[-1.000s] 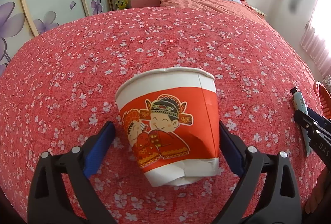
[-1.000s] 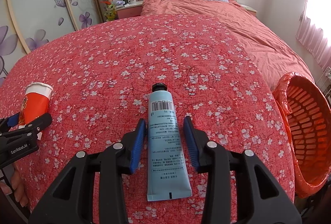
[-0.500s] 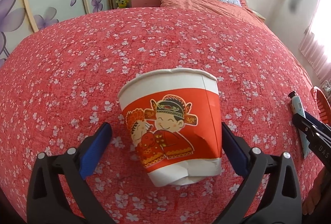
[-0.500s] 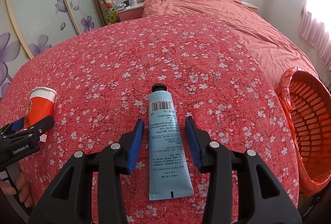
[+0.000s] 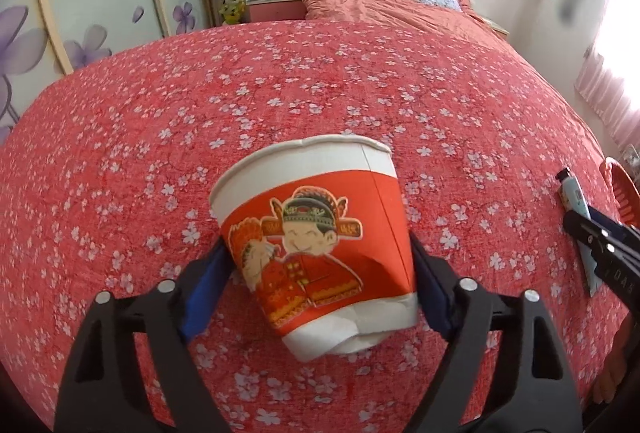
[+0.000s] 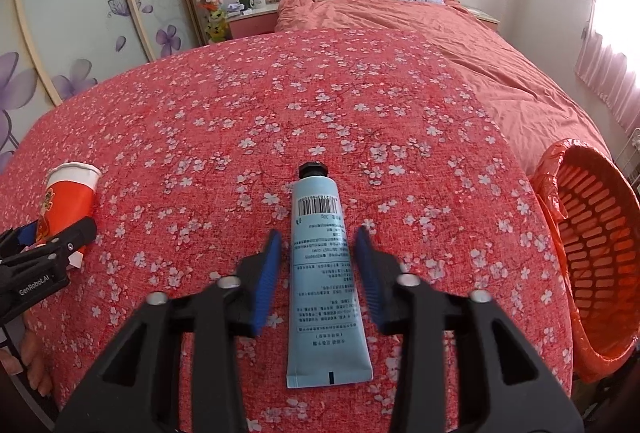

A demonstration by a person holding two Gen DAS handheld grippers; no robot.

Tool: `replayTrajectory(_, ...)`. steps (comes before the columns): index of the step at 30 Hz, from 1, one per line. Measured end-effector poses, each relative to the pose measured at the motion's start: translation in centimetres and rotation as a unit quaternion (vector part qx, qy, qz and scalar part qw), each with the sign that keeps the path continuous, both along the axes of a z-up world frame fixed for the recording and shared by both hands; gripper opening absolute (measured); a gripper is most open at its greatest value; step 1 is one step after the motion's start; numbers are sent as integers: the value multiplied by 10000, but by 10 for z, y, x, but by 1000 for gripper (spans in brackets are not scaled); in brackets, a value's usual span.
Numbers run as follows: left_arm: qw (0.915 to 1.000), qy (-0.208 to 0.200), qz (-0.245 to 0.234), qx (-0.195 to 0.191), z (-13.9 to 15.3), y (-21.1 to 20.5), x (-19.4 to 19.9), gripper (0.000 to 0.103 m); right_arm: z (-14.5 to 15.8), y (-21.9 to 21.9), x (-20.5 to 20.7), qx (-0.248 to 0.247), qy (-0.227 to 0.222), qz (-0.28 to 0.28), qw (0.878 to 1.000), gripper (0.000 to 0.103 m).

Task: Collect trash
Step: 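Lift the paper cup with the left tool while the right tool lifts the blue tube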

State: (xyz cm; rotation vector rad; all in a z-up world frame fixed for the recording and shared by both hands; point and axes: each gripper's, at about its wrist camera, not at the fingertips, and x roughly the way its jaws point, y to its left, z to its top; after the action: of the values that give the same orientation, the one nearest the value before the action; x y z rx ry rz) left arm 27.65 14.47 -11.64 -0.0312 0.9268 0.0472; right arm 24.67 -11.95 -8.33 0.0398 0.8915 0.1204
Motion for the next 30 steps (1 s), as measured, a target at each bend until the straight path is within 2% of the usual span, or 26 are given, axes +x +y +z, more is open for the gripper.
replayTrajectory(6, 9999, -99, -91, -1, 11, -7, -7, 79, 5, -9, -4, 263, -74, 17, 9996, 30)
replayTrajectory(11, 9993, -310, -188, 15, 32, -18, -19, 79, 25, -14, -20, 326, -335, 25, 9989, 29)
replayTrajectory(13, 9988, -422, -258, 34, 42, -27, -25, 79, 33, -16, -25, 335, -424, 32, 9985, 0)
replayTrajectory(18, 9979, -537, -362, 19, 58, -46, -33, 79, 35, -20, -28, 255, -453, -9, 9986, 0)
replayTrajectory(20, 9979, -520, -394, 2, 59, -49, -35, 79, 31, -24, -29, 387, -382, 18, 9985, 3)
replayTrajectory(21, 9978, -517, -404, 23, 59, -50, -36, 79, 29, -28, -28, 428, -344, -1, 9985, 13)
replayTrajectory(22, 9978, -517, -413, 36, 59, -49, -36, 79, 26, -30, -26, 452, -300, -5, 9985, 28)
replayTrajectory(23, 9978, -517, -415, 54, 59, -50, -37, 79, 23, -33, -23, 452, -251, -23, 9987, 34)
replayTrajectory(24, 9978, -517, -412, 60, 59, -50, -38, 79, 21, -35, -22, 447, -211, -37, 9988, 37)
replayTrajectory(30, 9981, -472, -390, 33, 55, -40, -38, 79, 4, -29, -18, 421, 45, 39, 9991, 39)
